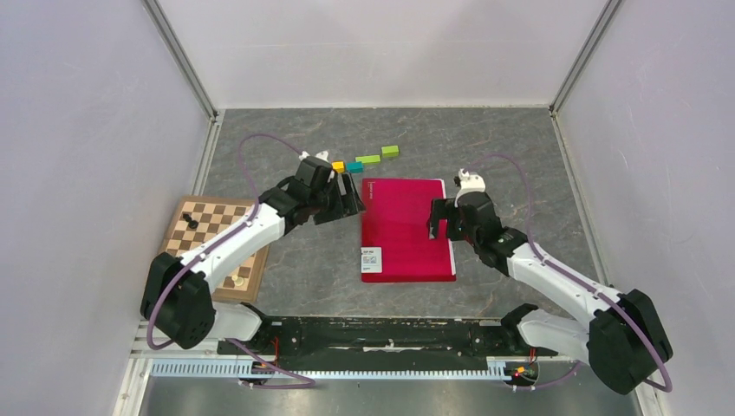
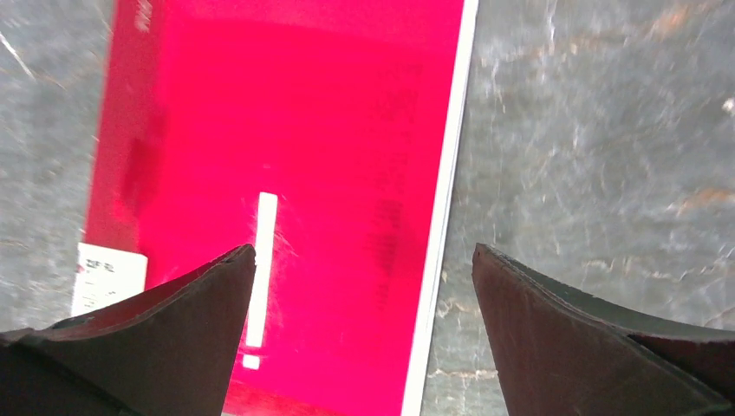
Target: Put the files into the folder
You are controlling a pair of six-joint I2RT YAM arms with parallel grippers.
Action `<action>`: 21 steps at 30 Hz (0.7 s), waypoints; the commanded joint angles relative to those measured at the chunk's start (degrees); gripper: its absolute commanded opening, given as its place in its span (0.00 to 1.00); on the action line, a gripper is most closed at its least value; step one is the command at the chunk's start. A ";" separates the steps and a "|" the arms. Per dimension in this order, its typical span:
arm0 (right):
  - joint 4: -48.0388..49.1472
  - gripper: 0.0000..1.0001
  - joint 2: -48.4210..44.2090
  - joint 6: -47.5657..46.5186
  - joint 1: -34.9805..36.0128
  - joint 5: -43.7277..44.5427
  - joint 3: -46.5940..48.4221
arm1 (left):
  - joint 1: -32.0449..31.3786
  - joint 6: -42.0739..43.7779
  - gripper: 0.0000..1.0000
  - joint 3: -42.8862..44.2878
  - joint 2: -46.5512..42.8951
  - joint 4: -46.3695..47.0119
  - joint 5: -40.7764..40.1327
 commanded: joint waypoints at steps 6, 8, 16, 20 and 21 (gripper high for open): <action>0.21 0.98 -3.94 -2.58 -0.18 2.76 6.80 | 0.60 11.64 0.85 11.35 -2.65 -11.70 -10.69; 1.54 0.98 -4.14 -2.47 -0.18 2.75 6.56 | 0.61 12.02 0.85 11.31 -3.53 -11.71 -11.55; 3.07 0.98 -2.14 -1.93 -0.22 2.16 7.14 | 0.61 12.54 0.85 10.50 -4.55 -11.98 -10.50; 3.06 0.98 -2.19 -2.02 -0.18 2.25 7.25 | 0.66 13.28 0.85 10.03 -5.25 -11.87 -11.26; 3.07 0.98 -2.18 -2.00 -0.17 2.32 7.20 | 0.61 13.52 0.85 10.03 -5.27 -11.89 -11.34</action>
